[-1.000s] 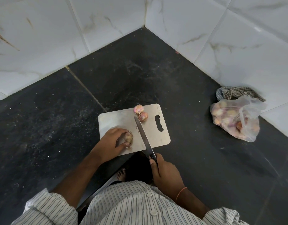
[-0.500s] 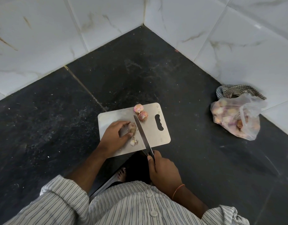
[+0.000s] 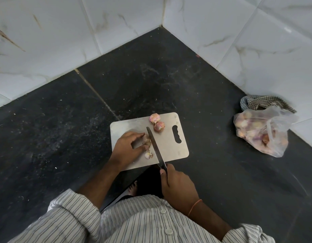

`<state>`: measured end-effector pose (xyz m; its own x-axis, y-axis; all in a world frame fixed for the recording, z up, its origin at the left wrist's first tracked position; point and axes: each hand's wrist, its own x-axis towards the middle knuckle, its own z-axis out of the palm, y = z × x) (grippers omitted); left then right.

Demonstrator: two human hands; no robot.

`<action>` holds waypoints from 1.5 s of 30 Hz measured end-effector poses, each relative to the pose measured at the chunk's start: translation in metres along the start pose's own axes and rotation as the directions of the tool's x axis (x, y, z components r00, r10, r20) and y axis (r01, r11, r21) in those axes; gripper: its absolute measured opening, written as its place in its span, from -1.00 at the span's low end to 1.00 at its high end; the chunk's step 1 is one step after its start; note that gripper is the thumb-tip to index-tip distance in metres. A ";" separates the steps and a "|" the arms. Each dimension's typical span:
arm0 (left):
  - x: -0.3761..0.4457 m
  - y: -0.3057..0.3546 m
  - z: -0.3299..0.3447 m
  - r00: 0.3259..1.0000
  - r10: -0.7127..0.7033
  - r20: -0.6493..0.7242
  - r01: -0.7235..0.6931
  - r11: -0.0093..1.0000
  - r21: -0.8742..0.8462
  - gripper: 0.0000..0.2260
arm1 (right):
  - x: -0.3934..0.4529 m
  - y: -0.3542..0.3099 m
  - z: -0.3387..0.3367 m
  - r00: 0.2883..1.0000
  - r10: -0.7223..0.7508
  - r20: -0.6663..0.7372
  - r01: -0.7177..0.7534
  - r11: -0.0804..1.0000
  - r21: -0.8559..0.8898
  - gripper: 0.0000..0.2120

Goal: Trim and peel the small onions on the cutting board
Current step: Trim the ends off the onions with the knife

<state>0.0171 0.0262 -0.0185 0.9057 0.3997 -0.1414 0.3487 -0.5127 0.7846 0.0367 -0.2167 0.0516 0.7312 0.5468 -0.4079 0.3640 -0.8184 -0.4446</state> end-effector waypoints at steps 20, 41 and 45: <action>-0.002 -0.001 0.000 1.000 0.028 -0.004 -0.029 0.999 -0.024 -0.50 | 0.022 -0.020 -0.005 0.998 -0.015 0.056 0.018 0.998 -0.058 -0.79; -0.001 0.001 -0.003 0.998 0.058 -0.011 -0.058 0.998 -0.013 -0.49 | 0.033 -0.005 0.027 0.997 0.033 0.072 -0.030 0.999 -0.043 -0.78; -0.002 -0.001 -0.003 0.998 0.057 -0.007 -0.057 0.998 -0.020 -0.51 | 0.005 0.011 0.042 0.988 0.084 0.128 -0.075 0.995 -0.071 -0.81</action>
<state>0.0146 0.0283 -0.0172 0.9223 0.3753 -0.0920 0.2915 -0.5195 0.8032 0.0204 -0.2156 0.0107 0.6796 0.4943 -0.5421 0.3479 -0.8677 -0.3551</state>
